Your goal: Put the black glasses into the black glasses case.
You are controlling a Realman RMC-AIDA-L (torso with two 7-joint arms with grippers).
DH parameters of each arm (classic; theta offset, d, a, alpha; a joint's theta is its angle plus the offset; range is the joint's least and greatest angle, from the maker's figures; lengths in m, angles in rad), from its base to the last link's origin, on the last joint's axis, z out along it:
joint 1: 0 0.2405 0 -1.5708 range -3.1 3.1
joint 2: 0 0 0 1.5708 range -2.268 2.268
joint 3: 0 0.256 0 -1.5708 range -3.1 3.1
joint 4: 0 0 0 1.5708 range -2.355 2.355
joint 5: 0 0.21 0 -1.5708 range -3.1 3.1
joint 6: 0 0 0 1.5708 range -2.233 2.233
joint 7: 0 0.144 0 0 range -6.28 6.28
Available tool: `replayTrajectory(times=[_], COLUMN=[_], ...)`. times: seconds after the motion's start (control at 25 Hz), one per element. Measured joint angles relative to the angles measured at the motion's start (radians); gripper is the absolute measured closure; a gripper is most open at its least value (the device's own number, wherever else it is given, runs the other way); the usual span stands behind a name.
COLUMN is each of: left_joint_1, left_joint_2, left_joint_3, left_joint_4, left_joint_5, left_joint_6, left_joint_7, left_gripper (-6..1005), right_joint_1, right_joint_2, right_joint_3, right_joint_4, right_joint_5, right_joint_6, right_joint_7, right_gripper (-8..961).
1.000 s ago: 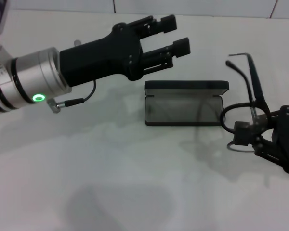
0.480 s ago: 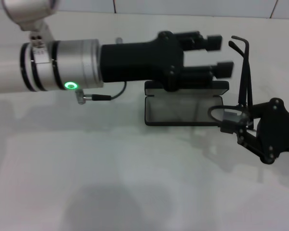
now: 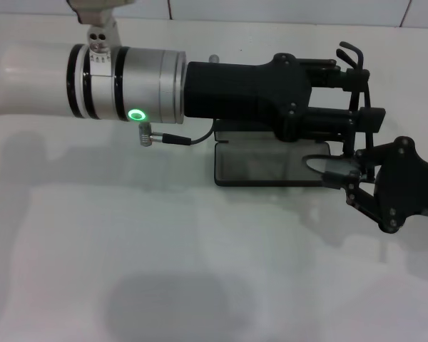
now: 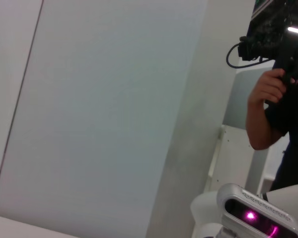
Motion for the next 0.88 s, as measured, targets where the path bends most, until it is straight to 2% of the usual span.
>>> replayTrajectory(times=[0.32, 0.88], left_joint_1=[-0.062, -0.079], left_joint_2=[-0.002, -0.002], left_joint_3=[0.025, 0.034], left_joint_4=[0.0, -0.002], left_joint_5=[0.105, 0.178], left_joint_6=[-0.064, -0.084], left_joint_7=[-0.127, -0.245], left_gripper=[329, 328], right_joint_1=[0.0, -0.01], right_joint_2=[0.0, -0.002], right_joint_3=[-0.009, -0.025], right_joint_4=[-0.009, -0.03], right_joint_5=[0.001, 0.003], right_joint_6=[0.004, 0.002], right_joint_7=[-0.044, -0.096], right_gripper=[839, 839])
